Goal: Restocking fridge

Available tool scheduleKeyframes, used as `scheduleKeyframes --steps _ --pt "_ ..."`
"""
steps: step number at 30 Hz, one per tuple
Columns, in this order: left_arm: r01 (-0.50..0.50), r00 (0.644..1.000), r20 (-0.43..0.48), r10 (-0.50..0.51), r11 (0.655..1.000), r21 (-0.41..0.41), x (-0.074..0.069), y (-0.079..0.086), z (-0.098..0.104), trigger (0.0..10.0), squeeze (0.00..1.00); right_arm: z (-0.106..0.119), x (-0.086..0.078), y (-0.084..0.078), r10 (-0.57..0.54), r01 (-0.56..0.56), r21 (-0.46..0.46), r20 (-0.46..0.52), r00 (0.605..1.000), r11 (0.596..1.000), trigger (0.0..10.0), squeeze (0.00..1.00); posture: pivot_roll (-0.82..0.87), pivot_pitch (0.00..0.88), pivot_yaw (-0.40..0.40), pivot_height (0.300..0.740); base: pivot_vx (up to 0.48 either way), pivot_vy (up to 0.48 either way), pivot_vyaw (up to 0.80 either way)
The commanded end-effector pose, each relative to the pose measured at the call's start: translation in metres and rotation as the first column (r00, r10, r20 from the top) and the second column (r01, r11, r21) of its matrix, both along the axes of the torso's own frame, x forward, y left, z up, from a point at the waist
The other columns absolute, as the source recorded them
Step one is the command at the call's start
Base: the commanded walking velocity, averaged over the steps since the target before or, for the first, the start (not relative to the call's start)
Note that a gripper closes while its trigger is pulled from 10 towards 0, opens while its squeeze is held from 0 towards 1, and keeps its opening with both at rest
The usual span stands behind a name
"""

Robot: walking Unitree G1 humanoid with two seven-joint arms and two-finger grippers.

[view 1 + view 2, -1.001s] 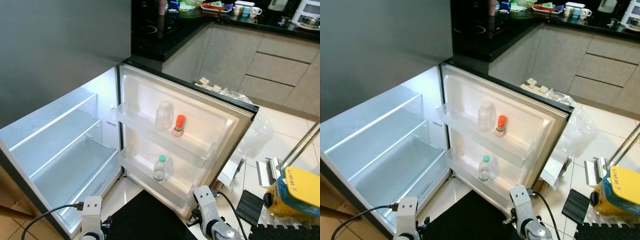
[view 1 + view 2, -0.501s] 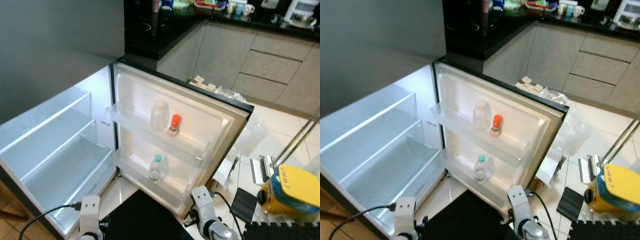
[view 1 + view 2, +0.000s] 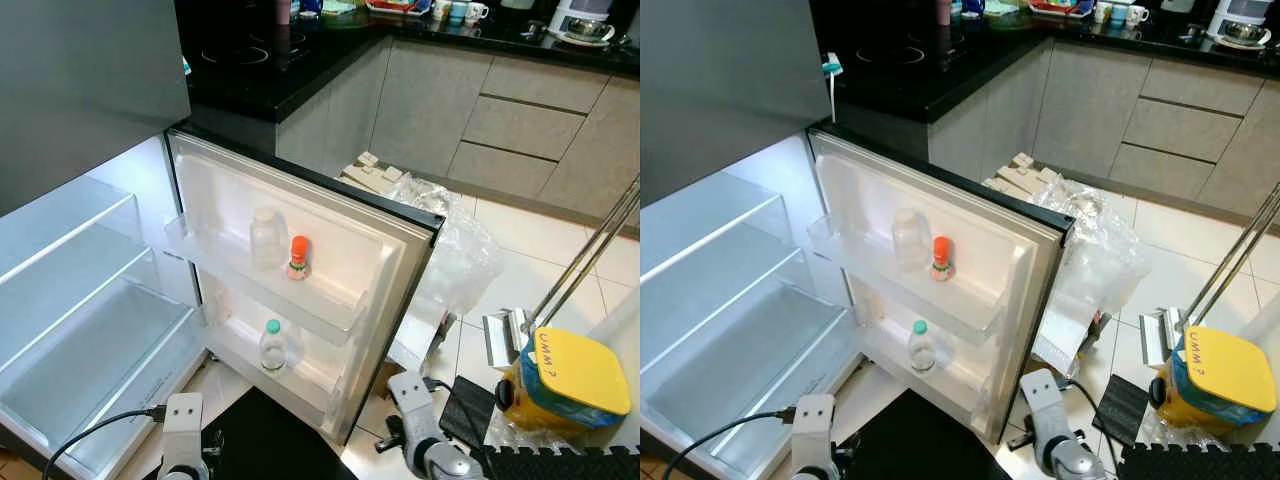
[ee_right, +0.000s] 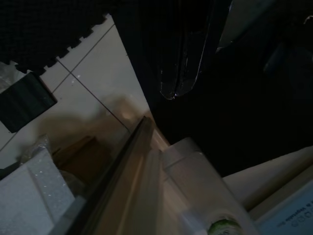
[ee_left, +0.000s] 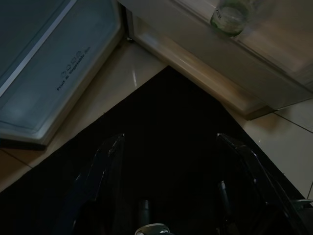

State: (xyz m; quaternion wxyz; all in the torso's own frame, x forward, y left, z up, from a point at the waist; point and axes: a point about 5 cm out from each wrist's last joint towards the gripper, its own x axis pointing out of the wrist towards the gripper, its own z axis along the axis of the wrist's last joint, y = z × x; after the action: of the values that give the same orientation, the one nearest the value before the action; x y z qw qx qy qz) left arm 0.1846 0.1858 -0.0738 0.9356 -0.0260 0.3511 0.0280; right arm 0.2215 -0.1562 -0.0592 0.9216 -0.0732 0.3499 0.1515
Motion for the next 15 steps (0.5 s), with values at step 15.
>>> scheduleKeyframes --steps 15 --pt "0.000 0.995 0.098 -0.006 0.998 0.063 0.007 0.019 0.011 10.0 0.00 0.010 0.007 -0.060 -0.175 0.182 -0.179 0.052 0.983 0.967 10.0 0.00 -0.09 0.005 -0.085 0.740 0.000 0.000 0.00"
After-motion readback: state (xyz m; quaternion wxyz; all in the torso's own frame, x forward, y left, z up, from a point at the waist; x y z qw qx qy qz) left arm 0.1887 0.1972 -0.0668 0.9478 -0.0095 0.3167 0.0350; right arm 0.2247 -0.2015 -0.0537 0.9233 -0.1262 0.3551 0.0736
